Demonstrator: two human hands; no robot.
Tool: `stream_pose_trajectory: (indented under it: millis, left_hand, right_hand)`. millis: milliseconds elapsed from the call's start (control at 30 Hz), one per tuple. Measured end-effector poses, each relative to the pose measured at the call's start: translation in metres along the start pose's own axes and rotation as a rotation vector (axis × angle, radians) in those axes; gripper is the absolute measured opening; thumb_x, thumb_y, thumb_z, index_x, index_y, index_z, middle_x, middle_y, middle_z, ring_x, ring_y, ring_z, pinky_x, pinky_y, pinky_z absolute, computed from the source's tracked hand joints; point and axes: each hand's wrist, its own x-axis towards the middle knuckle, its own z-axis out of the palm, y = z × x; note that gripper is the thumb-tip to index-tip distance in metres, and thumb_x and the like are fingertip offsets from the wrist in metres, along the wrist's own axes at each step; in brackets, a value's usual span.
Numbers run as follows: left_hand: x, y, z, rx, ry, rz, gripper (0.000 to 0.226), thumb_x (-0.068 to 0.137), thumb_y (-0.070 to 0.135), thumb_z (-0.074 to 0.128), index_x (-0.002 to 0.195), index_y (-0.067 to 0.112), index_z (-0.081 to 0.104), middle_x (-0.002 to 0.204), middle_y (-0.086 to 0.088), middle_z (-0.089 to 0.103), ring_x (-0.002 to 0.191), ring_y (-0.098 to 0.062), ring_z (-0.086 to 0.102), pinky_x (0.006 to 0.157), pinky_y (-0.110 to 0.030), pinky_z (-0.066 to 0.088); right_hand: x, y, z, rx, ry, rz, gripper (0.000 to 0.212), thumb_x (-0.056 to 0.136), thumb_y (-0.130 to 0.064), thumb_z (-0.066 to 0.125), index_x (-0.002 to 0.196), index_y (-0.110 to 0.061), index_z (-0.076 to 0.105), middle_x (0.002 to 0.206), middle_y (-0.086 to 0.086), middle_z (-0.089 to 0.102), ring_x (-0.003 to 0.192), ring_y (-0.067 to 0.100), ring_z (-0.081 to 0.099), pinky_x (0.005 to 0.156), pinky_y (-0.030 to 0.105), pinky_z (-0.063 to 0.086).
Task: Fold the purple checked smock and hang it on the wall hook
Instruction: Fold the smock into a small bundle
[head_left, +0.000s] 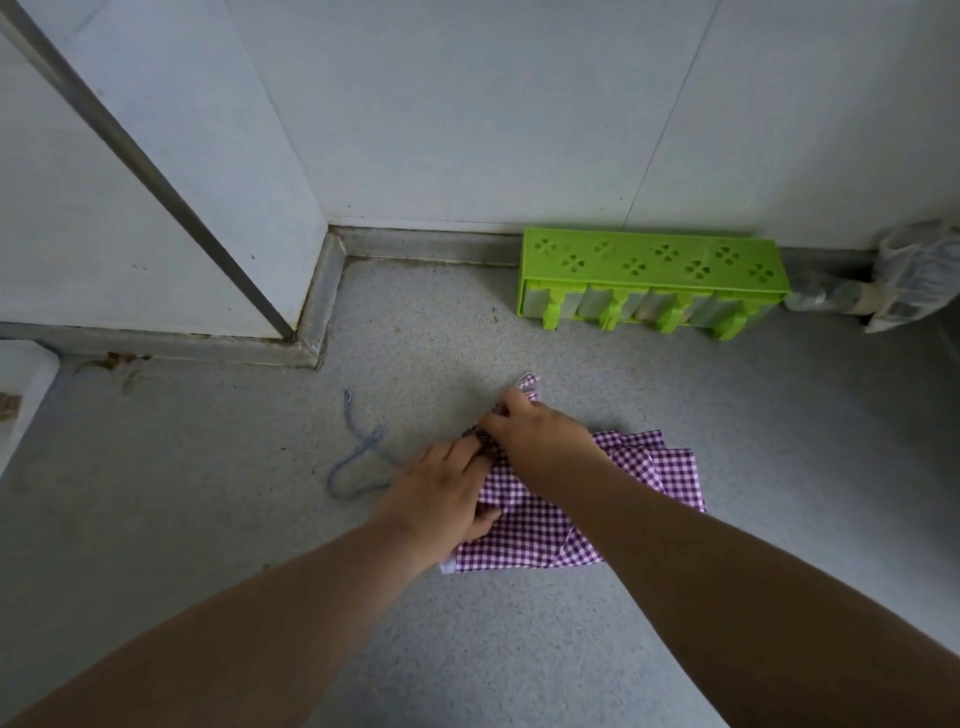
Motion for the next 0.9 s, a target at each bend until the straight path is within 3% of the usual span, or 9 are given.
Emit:
stream_pose_trajectory:
  millis: [200, 333, 500, 667, 767, 900]
  left_hand:
    - [0.003, -0.005, 0.0, 0.036, 0.038, 0.113, 0.063, 0.087, 0.056, 0.056, 0.131, 0.013, 0.065, 0.136, -0.008, 0.062, 0.107, -0.026, 0.065, 0.091, -0.04, 0.058]
    - [0.003, -0.008, -0.004, 0.075, 0.057, 0.161, 0.057, 0.085, 0.056, 0.068, 0.125, 0.016, 0.067, 0.128, -0.005, 0.066, 0.106, -0.023, 0.065, 0.09, -0.037, 0.058]
    - [0.004, -0.009, -0.007, 0.124, 0.055, 0.195, 0.05, 0.086, 0.058, 0.063, 0.114, 0.017, 0.069, 0.122, -0.005, 0.068, 0.104, -0.023, 0.066, 0.087, -0.036, 0.058]
    - [0.004, -0.006, -0.012, 0.159, 0.082, 0.191, 0.048, 0.077, 0.056, 0.076, 0.103, 0.016, 0.07, 0.116, -0.008, 0.067, 0.097, -0.025, 0.066, 0.08, -0.036, 0.057]
    - [0.003, -0.004, -0.013, 0.146, 0.106, 0.172, 0.049, 0.072, 0.056, 0.078, 0.099, 0.016, 0.07, 0.108, -0.009, 0.066, 0.092, -0.026, 0.066, 0.078, -0.036, 0.058]
    - [0.002, -0.006, -0.009, 0.143, 0.119, 0.176, 0.051, 0.071, 0.056, 0.08, 0.1, 0.014, 0.072, 0.116, -0.01, 0.067, 0.097, -0.026, 0.067, 0.081, -0.037, 0.059]
  right_hand:
    - [0.008, -0.001, 0.001, -0.102, 0.068, -0.057, 0.018, 0.1, -0.015, 0.056, 0.116, -0.013, 0.062, 0.121, 0.008, 0.048, 0.088, 0.031, 0.067, 0.069, 0.045, 0.059]
    - [0.008, -0.002, -0.001, -0.129, 0.059, -0.096, 0.023, 0.1, -0.016, 0.057, 0.123, -0.014, 0.061, 0.125, 0.007, 0.05, 0.092, 0.029, 0.066, 0.071, 0.043, 0.057]
    - [0.01, -0.001, -0.009, -0.169, 0.047, -0.119, 0.023, 0.1, -0.017, 0.056, 0.122, -0.015, 0.061, 0.123, 0.007, 0.048, 0.096, 0.027, 0.064, 0.074, 0.042, 0.054]
    - [0.008, 0.005, -0.01, -0.086, 0.058, -0.15, 0.022, 0.097, -0.015, 0.057, 0.118, -0.021, 0.061, 0.114, -0.001, 0.054, 0.102, 0.024, 0.063, 0.072, 0.041, 0.055]
    - [0.007, 0.008, -0.011, -0.023, 0.047, -0.098, 0.021, 0.099, -0.02, 0.052, 0.118, -0.024, 0.059, 0.113, -0.002, 0.063, 0.106, 0.024, 0.064, 0.078, 0.041, 0.056]
    - [0.004, 0.009, -0.01, 0.071, -0.022, 0.006, 0.023, 0.102, -0.025, 0.049, 0.122, -0.028, 0.061, 0.112, 0.003, 0.068, 0.101, 0.026, 0.066, 0.079, 0.037, 0.053]
